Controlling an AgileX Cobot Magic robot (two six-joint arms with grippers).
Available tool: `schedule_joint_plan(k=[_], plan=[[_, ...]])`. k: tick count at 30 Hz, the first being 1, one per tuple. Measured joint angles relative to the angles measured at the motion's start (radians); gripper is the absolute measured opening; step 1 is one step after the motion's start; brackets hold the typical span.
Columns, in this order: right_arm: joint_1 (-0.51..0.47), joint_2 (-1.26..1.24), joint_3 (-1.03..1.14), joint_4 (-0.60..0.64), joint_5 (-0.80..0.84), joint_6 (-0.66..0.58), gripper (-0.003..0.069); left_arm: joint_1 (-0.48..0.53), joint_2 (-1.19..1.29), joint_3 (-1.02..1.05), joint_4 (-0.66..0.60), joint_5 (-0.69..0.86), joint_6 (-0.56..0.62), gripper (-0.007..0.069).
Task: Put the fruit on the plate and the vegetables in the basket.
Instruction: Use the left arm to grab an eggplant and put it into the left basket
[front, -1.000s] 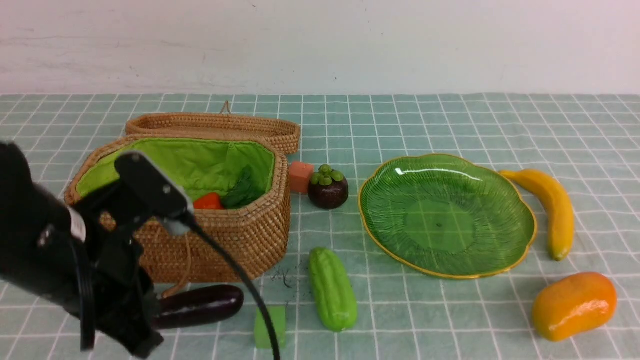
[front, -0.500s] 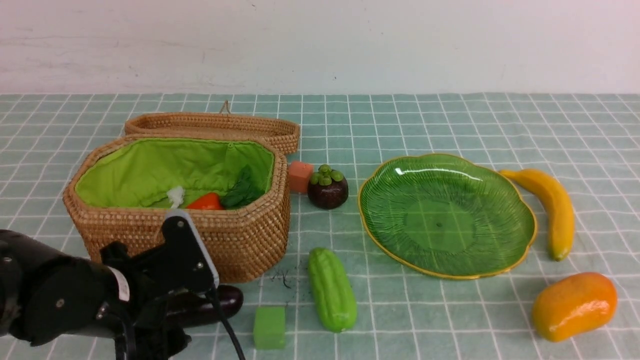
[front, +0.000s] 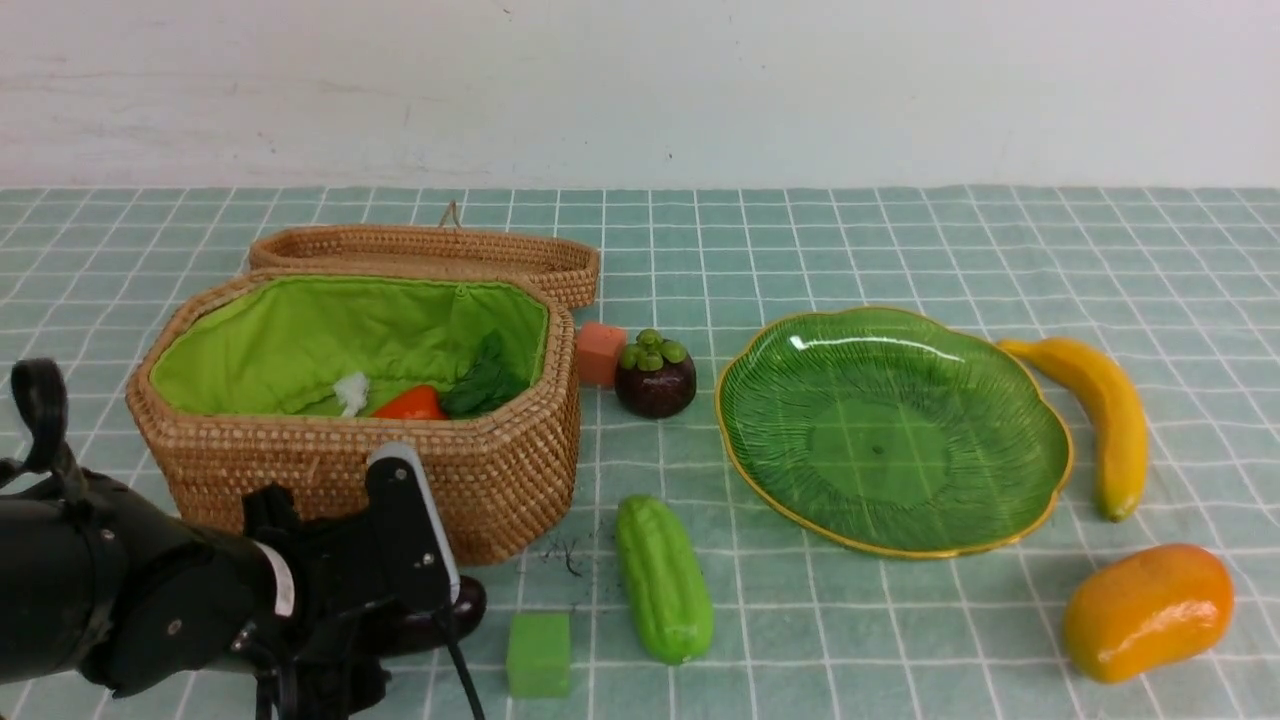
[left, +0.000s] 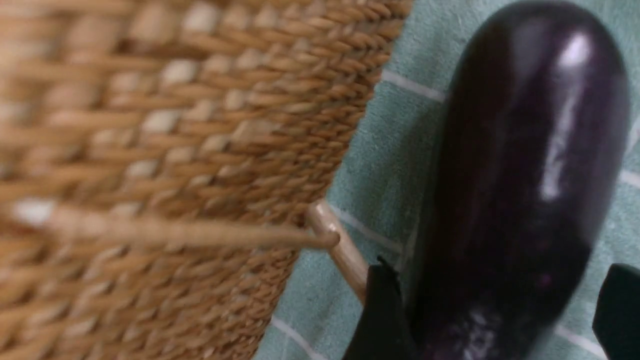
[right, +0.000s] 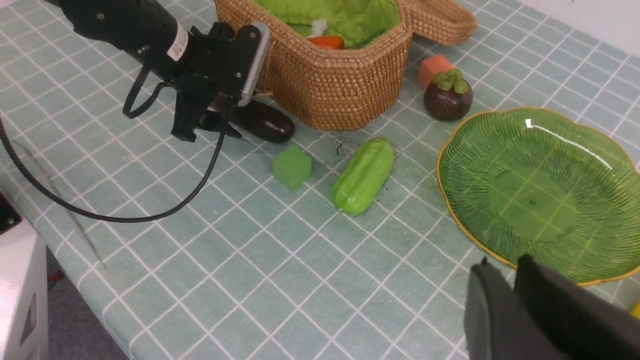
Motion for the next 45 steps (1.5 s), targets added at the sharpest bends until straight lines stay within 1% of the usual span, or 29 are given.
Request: schedule_joint_plan(k=[4,6,7,8,17,21,29,33,39,42,45], plan=[[0.000,0.000,0.000,0.000,0.002,0.000,0.0087,0.000,0.027,-0.002,0.037,-0.020,0.000,0.0461],[0.000,0.000,0.000,0.000,0.003,0.000,0.0087,0.000,0.032,-0.003,0.042,-0.032,0.000,0.0399],[0.000,0.000,0.000,0.000,0.003,0.000,0.0087,0.000,0.032,-0.003,0.042,-0.033,0.000,0.0393],[0.000,0.000,0.000,0.005,0.003,0.000,0.0087,0.000,0.033,-0.003,0.045,-0.038,0.000,0.0357],[0.000,0.000,0.000,0.015,0.003,0.000,0.0087,0.000,0.000,-0.003,0.039,-0.019,-0.005,0.0358],[0.000,0.000,0.000,0.015,0.003,0.000,0.0087,0.000,-0.073,-0.003,0.018,0.015,-0.019,0.0358],[0.000,0.000,0.000,0.015,0.003,0.000,0.0087,0.000,-0.180,-0.003,0.007,0.180,-0.019,0.0358],[0.000,0.000,0.000,0.015,0.003,0.000,0.0089,0.000,-0.209,-0.003,0.003,0.223,-0.019,0.0358],[0.000,0.000,0.000,0.015,0.003,0.000,0.0089,0.000,-0.307,-0.005,-0.061,0.316,-0.019,0.0358],[0.000,0.000,0.000,0.015,-0.017,0.000,0.0089,0.000,-0.388,-0.054,-0.094,0.365,-0.019,0.0358],[0.000,0.000,0.000,0.020,-0.099,0.000,0.0089,0.000,-0.426,-0.189,-0.089,0.403,-0.019,0.0358]])
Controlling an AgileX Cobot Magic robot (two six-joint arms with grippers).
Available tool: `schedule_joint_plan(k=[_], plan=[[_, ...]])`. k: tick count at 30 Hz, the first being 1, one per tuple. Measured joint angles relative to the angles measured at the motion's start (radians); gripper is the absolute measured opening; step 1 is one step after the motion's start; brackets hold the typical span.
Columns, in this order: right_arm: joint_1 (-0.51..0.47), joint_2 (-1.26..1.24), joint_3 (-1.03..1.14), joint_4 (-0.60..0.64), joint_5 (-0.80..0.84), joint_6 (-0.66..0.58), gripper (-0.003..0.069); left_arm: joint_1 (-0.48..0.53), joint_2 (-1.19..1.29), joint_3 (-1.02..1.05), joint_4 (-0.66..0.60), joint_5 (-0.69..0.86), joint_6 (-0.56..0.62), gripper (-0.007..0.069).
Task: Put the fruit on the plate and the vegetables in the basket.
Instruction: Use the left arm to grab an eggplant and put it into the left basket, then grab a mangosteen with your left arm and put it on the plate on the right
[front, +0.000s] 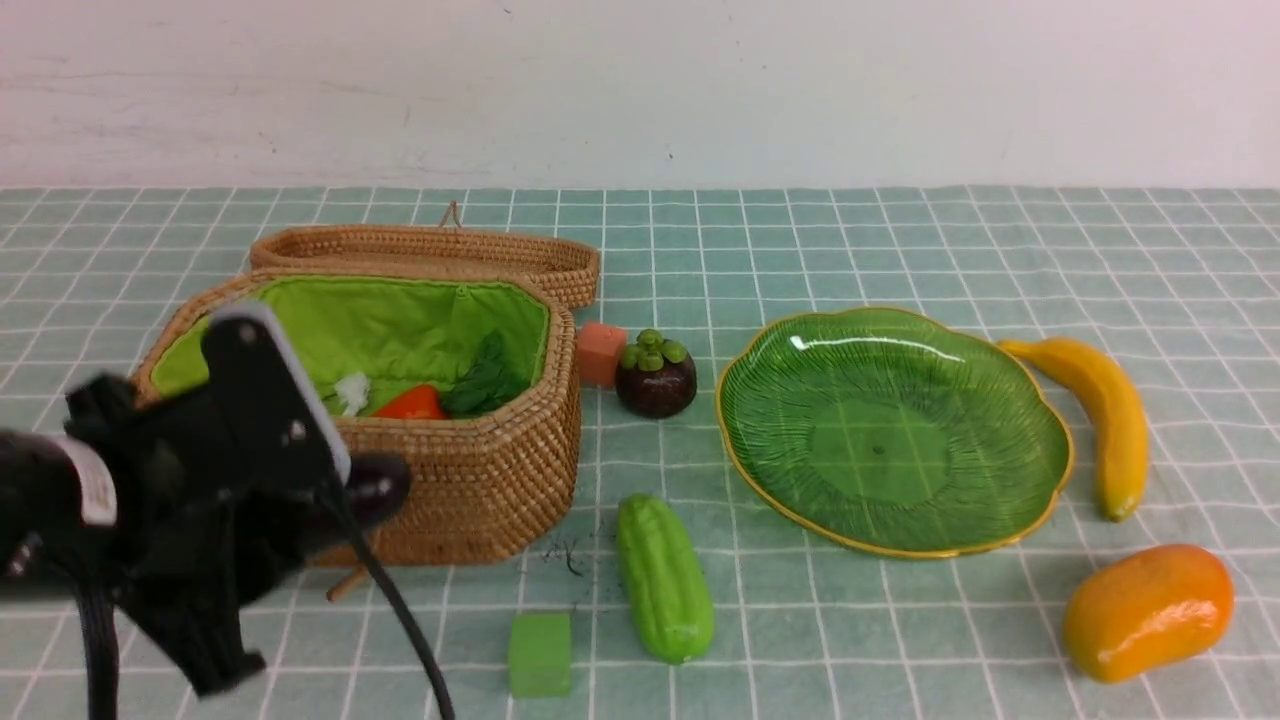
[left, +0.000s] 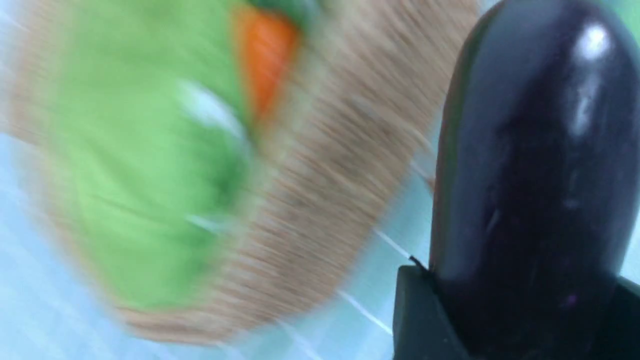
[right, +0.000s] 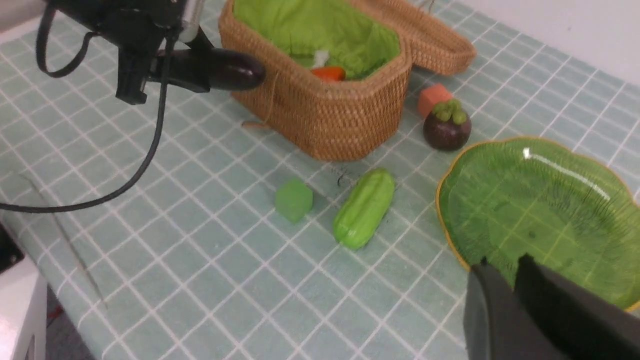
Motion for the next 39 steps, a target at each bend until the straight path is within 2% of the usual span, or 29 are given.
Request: schedule_joint_plan(k=[5,11,20,21,22,23,26,29,31,32,34,38,39], plan=[[0.000,0.000,0.000,0.021,-0.127,0.000,0.0089,0.000,0.063,-0.206,0.089,0.002,0.021,0.0358],[0.000,0.000,0.000,0.022,-0.161,0.000,0.0089,0.000,0.302,-0.387,0.214,-0.011,0.034,0.0358],[0.000,0.000,0.000,0.025,-0.138,0.000,0.0089,0.000,0.512,-0.437,0.364,-0.044,-0.036,0.0359],[0.000,0.000,0.000,0.025,-0.132,0.000,0.0089,0.000,0.521,-0.437,0.406,-0.046,-0.088,0.0395],[0.000,0.000,0.000,0.025,-0.131,0.000,0.0089,0.000,0.521,-0.437,0.410,-0.046,-0.094,0.0401],[0.000,0.000,0.000,0.025,-0.122,0.000,0.0089,0.000,0.517,-0.439,0.433,-0.045,-0.165,0.0476],[0.000,0.000,0.000,0.025,-0.120,0.011,0.0089,0.000,0.495,-0.439,0.445,-0.039,-0.277,0.0604],[0.000,0.000,0.000,0.025,-0.112,0.023,0.0089,0.000,0.464,-0.439,0.438,-0.015,-0.355,0.0655],[0.000,0.000,0.000,0.025,-0.101,0.029,0.0089,0.000,0.440,-0.439,0.414,0.008,-0.407,0.0657],[0.000,0.000,0.000,0.025,-0.085,0.031,0.0089,-0.001,0.410,-0.439,0.354,0.039,-0.463,0.0624],[0.000,0.000,0.000,0.025,-0.064,0.032,0.0090,-0.009,0.387,-0.439,0.292,0.071,-0.497,0.0564],[0.000,0.000,0.000,0.032,0.000,0.045,0.0091,-0.094,0.339,-0.445,0.077,0.116,-0.540,0.0230],[0.000,0.000,0.000,0.032,0.024,0.056,0.0092,-0.150,0.342,-0.472,0.006,0.141,-0.543,0.0083]])
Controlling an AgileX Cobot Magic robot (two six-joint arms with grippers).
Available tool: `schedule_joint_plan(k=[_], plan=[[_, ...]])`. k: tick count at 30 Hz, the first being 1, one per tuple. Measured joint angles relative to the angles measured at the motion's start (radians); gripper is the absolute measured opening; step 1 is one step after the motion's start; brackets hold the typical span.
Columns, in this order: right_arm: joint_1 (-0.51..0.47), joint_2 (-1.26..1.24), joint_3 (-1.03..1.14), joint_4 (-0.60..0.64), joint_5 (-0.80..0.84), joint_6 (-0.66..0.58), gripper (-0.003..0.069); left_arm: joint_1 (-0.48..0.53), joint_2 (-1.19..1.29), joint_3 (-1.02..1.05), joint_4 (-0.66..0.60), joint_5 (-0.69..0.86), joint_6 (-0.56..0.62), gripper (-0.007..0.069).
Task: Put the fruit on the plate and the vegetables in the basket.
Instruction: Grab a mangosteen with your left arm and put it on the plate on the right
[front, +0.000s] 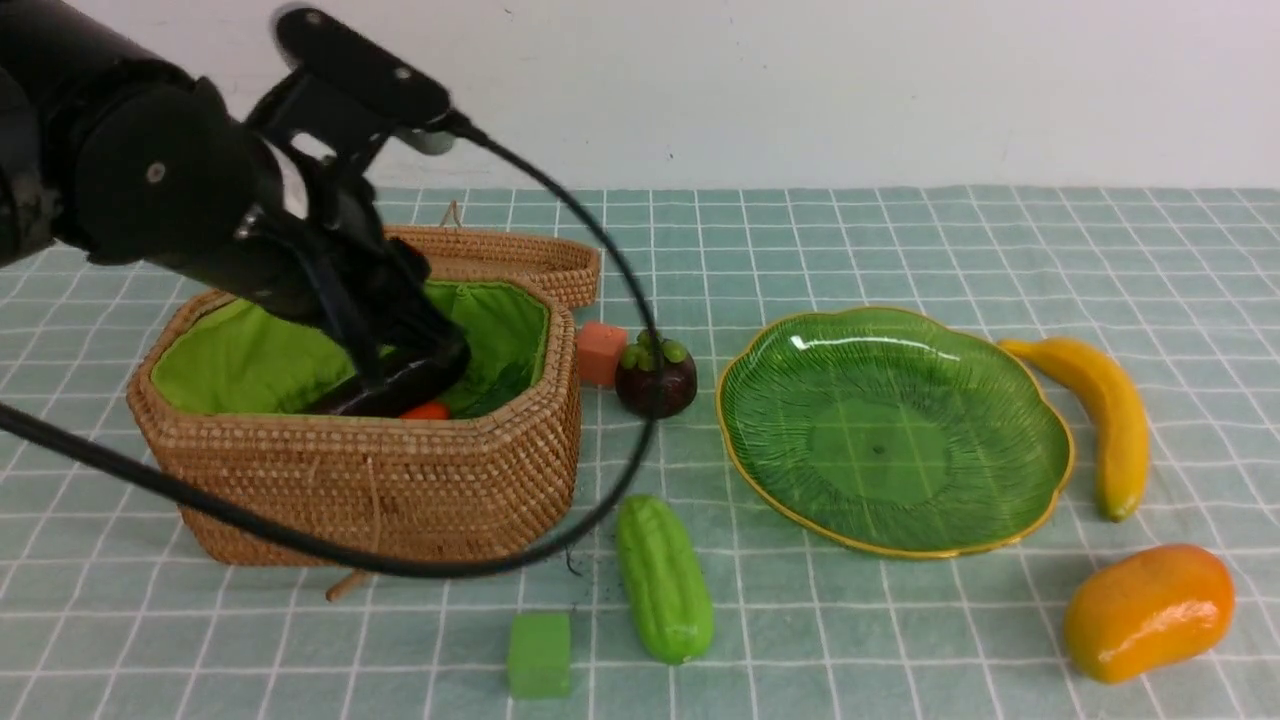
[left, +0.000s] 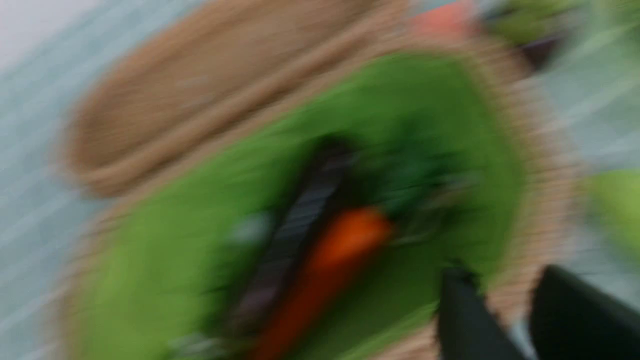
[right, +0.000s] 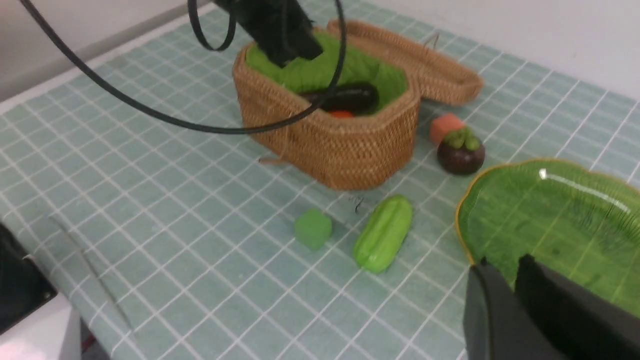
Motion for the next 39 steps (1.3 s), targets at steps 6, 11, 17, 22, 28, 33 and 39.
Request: schedule_joint_plan(k=[6,11,17,22,28,33,39], plan=[[0.000,0.000,0.000,0.000,0.068,0.015,0.0097,-0.100,0.184,-0.288,-0.130,0.207,-0.009,-0.0012],[0.000,0.000,0.000,-0.003,0.123,0.017,0.0101,-0.100,0.464,-0.582,-0.151,0.358,-0.007,0.0104],[0.000,-0.001,0.000,-0.008,0.174,0.018,0.0105,-0.094,0.720,-0.875,-0.079,0.423,0.023,0.0390],[0.000,-0.001,0.000,-0.005,0.182,0.022,0.0108,-0.094,0.811,-0.958,-0.003,0.383,0.160,0.0561],[0.000,-0.001,0.000,-0.004,0.191,0.022,0.0108,-0.094,0.878,-0.964,0.057,0.291,0.293,0.0570],[0.000,-0.001,0.000,0.001,0.191,0.030,0.0108,-0.093,0.912,-0.964,0.086,0.238,0.302,0.0552],[0.000,-0.001,0.000,-0.003,0.191,0.041,0.0108,-0.072,0.962,-0.964,0.106,0.209,0.304,0.0549]])
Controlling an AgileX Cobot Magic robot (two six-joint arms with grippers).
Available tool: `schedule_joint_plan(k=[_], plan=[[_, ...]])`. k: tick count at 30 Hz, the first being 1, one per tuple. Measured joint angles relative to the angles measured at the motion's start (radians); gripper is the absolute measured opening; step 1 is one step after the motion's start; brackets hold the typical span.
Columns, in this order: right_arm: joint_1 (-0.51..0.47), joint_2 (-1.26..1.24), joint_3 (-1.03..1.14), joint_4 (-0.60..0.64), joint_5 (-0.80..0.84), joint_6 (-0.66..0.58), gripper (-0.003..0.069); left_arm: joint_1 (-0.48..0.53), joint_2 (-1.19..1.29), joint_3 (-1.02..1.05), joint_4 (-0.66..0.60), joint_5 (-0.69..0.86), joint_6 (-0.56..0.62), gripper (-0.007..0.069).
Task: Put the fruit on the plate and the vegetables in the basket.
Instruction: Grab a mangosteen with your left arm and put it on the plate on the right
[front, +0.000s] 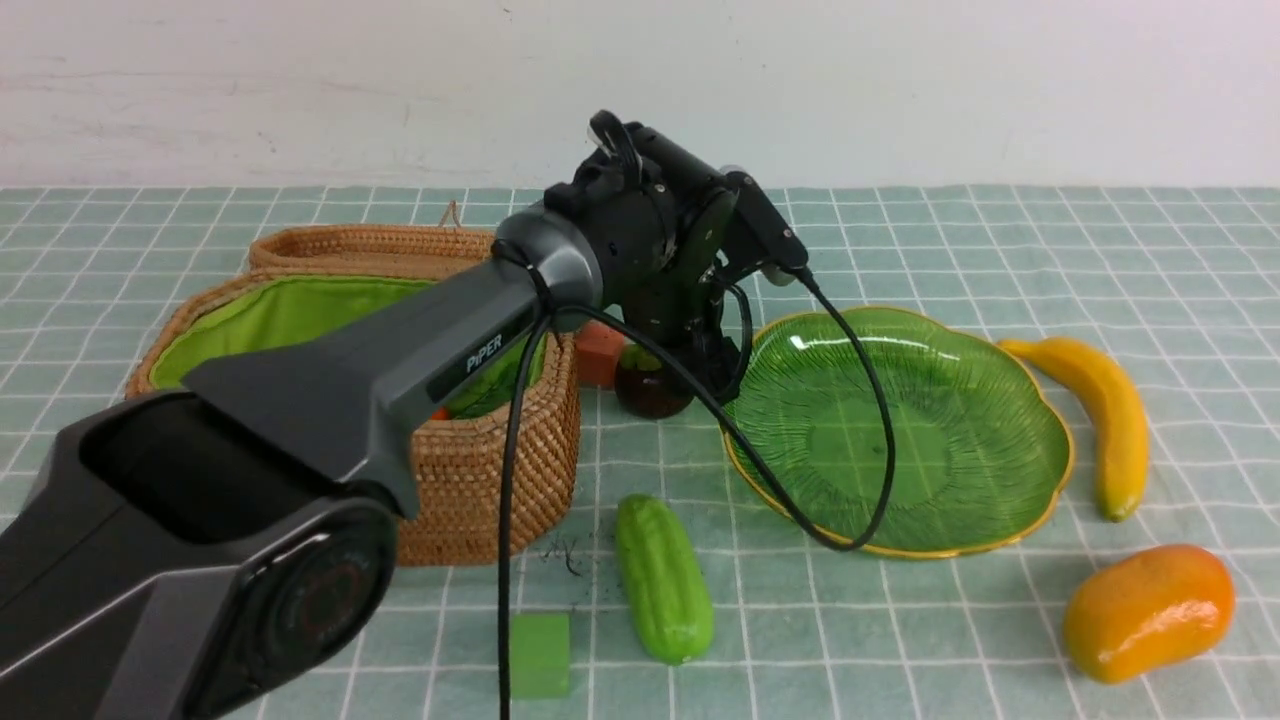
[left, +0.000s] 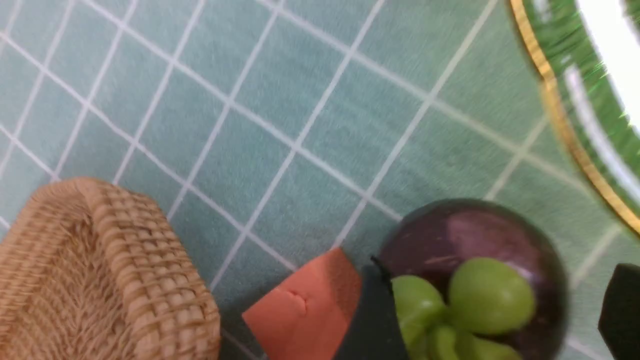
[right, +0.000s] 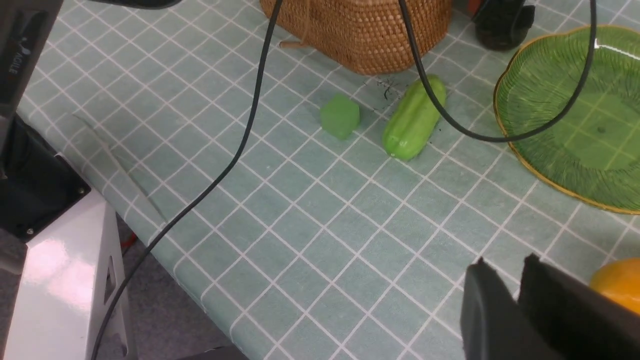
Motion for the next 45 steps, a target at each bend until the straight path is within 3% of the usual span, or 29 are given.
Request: schedule_joint_plan(k=[16,26,45], plan=[[0.000,0.000,0.000,-0.029,0.000,0.019,0.0108,0.016,0.015,0.000,0.008,-0.036,0.007,0.0547],[0.000,0.000,0.000,-0.075,0.000,0.055,0.0108,0.016,0.027,-0.007,-0.003,-0.019,0.007,0.0468],[0.000,0.000,0.000,-0.094,0.000,0.059,0.0108,0.016,0.019,-0.008,-0.053,-0.025,0.030,0.0462]])
